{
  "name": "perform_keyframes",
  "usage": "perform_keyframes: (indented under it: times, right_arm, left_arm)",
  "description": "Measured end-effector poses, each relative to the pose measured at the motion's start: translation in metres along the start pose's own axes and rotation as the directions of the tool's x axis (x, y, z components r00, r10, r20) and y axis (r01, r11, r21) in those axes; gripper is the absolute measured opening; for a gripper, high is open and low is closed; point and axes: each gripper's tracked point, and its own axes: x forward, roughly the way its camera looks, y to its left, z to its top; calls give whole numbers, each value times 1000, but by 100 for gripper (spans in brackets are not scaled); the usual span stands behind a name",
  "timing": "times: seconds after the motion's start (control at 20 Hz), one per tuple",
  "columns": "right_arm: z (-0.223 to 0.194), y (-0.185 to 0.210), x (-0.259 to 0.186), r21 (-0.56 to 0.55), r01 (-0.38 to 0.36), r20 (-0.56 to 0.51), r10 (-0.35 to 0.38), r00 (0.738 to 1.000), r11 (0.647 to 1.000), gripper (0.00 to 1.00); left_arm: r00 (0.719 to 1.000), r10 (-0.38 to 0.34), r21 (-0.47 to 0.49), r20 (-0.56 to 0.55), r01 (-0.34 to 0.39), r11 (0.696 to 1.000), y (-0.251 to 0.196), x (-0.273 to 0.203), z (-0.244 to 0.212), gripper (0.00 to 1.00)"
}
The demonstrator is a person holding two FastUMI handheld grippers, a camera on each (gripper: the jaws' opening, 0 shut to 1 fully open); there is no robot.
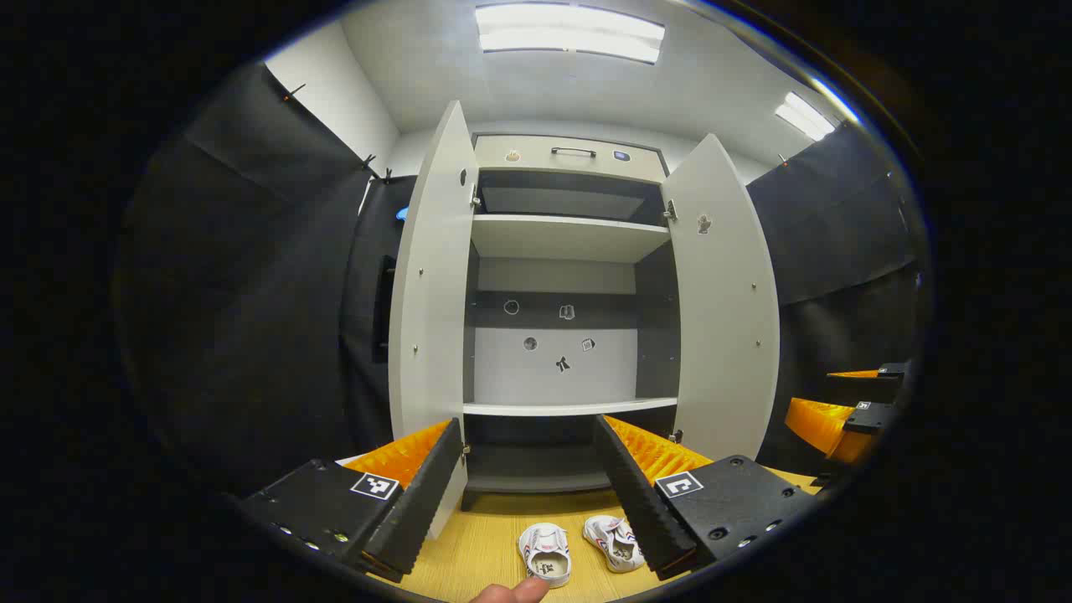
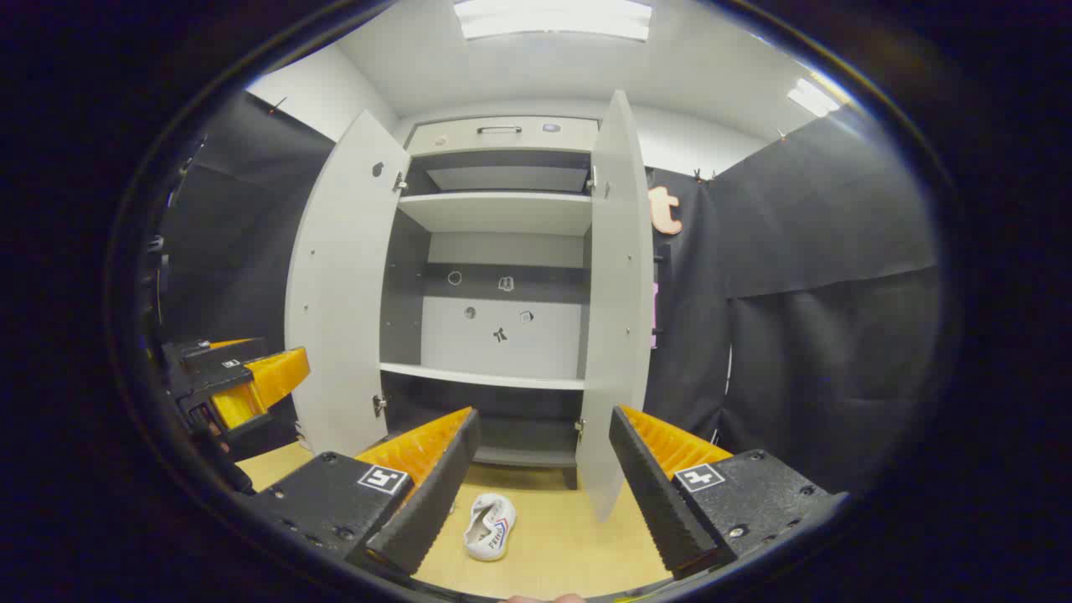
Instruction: Grab one shoe with the right hand and put it into the shoe cabinet, grab the other shoe with the left hand and put it into the shoe cabinet; then close the right door with the right hand and the left door with the left hand.
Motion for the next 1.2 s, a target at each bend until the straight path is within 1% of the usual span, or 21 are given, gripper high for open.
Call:
perform_keyframes:
  times: [0.15,0.2,0.25,0.55,0.6,0.65,0.7,0.75,0.8,0.85,0.9,0.95,1.2]
  right_arm:
    - [0,-1,-1,-5,-10,3,10,1000,1000,100]
    - [1,-1,-2,-5,-12,2,12,1000,1000,97]
    - [-1,-3,-1,-5,-14,2,14,1000,1000,100]
    - [-2,-4,1,-2,-17,-1,17,1000,1000,100]
    - [-1,-4,0,-3,-17,-3,17,1000,1000,96]
    - [-2,-4,1,-3,-19,-2,19,1000,1000,97]
    - [-1,-4,0,-3,-20,-1,20,1000,1000,100]
    - [-1,-3,0,-4,-22,2,22,1000,1000,100]
    - [1,-3,0,-5,-23,5,23,1000,1000,97]
    - [0,-3,-1,-6,-25,8,25,1000,1000,96]
    - [1,-2,-2,-6,-28,10,28,1000,1000,96]
    - [0,-3,-1,-5,-31,13,31,999,1000,100]
    - [-3,-3,1,-4,-40,8,40,999,999,100]
  left_arm:
    - [1000,5,11,3,-5,1000,1,1,0,95]
    - [1000,6,14,3,-6,1000,1,1,0,95]
    - [1000,5,14,3,-5,1000,0,1,-1,95]
    - [1000,-5,25,5,5,1000,-4,2,-1,95]
    - [1000,-7,27,6,7,1000,-4,2,-1,95]
    - [1000,-10,29,6,10,1000,-6,2,0,95]
    - [1000,-14,33,7,13,999,-7,2,0,95]
    - [1000,-14,37,10,14,999,-8,2,0,95]
    - [1000,-13,41,13,13,999,-8,2,1,95]
    - [1000,-13,45,15,12,999,-8,2,1,95]
    - [1000,-15,48,17,14,999,-9,2,1,95]
    - [1000,-18,48,18,17,999,-10,2,1,95]
    - [1000,-16,45,15,16,999,-9,3,1,95]
